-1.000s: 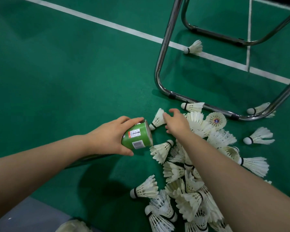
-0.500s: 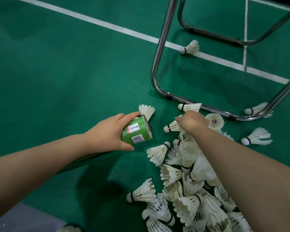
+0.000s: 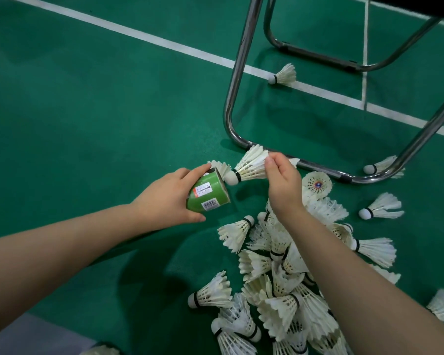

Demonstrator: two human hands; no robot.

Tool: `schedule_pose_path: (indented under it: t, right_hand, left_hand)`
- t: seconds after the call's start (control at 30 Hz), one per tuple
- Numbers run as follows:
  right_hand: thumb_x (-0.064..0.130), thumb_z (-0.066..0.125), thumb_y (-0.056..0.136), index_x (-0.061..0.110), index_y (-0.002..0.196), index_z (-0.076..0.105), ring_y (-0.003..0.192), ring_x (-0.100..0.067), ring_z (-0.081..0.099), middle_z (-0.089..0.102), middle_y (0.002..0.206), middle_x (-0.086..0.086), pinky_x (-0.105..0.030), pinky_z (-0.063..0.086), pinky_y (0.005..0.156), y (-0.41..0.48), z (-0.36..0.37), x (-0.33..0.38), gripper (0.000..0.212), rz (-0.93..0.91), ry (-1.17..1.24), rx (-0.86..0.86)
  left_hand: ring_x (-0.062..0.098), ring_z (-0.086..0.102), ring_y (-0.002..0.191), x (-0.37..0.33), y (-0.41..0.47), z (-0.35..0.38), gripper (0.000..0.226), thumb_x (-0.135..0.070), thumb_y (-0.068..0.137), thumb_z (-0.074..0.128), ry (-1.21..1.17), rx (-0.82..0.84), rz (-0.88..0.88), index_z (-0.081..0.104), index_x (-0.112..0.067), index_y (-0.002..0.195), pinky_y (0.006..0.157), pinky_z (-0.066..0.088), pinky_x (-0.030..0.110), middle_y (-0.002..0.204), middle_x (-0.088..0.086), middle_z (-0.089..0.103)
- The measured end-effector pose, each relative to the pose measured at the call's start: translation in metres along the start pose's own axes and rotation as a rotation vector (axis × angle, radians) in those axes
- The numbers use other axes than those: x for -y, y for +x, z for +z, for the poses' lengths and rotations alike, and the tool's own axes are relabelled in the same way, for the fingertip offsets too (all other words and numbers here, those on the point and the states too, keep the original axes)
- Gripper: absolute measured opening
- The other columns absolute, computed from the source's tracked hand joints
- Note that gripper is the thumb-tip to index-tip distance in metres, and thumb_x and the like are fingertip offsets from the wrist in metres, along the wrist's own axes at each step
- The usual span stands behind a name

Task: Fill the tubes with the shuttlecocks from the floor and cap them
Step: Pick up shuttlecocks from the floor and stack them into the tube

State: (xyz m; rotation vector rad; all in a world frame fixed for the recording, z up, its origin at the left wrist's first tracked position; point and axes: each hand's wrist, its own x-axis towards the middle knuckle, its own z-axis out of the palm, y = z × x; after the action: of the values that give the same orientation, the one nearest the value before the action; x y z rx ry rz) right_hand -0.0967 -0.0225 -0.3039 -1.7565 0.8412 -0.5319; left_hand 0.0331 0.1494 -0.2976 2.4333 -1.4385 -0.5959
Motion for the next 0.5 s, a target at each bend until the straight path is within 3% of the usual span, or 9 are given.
schedule_pose_path:
  t: [0.1, 0.17, 0.33, 0.5]
  right_hand:
    - [0.018, 0.039, 0.097, 0.017, 0.077, 0.054, 0.062, -0.010, 0.043, 0.051, 0.070, -0.001, -0.028, 0.037, 0.058, -0.019, 0.002, 0.009, 0.025, -0.056, 0.070, 0.070]
    - [0.017, 0.039, 0.099, 0.018, 0.080, 0.056, 0.066, -0.011, 0.047, 0.055, 0.073, 0.000, -0.028, 0.041, 0.062, -0.028, 0.003, 0.015, 0.026, -0.048, 0.111, 0.121]
    - [0.011, 0.038, 0.099, 0.017, 0.082, 0.060, 0.064, 0.001, 0.055, 0.060, 0.074, 0.007, -0.012, 0.045, 0.062, -0.040, -0.001, 0.024, 0.029, 0.038, 0.226, 0.222]
    - [0.014, 0.039, 0.099, 0.020, 0.085, 0.062, 0.071, -0.002, 0.056, 0.062, 0.077, 0.007, -0.015, 0.046, 0.067, -0.048, -0.005, 0.023, 0.028, 0.058, 0.192, 0.235]
  left_hand:
    - [0.017, 0.045, 0.107, -0.005, -0.005, -0.001, 0.105, -0.050, 0.068, 0.074, 0.009, -0.011, 0.012, 0.005, -0.036, 0.146, 0.083, 0.039, 0.026, 0.122, -0.001, 0.045]
    - [0.016, 0.044, 0.109, -0.009, -0.010, -0.001, 0.105, -0.050, 0.068, 0.074, 0.008, -0.024, 0.027, 0.005, -0.036, 0.147, 0.085, 0.038, 0.025, 0.124, -0.002, 0.044]
    - [0.015, 0.044, 0.111, -0.015, -0.019, -0.004, 0.104, -0.050, 0.069, 0.073, 0.010, -0.051, 0.044, 0.005, -0.037, 0.146, 0.087, 0.037, 0.025, 0.127, -0.003, 0.043]
    - [0.014, 0.043, 0.110, -0.018, -0.024, -0.008, 0.105, -0.050, 0.069, 0.073, 0.005, -0.064, 0.040, 0.004, -0.037, 0.146, 0.088, 0.037, 0.024, 0.128, -0.003, 0.042]
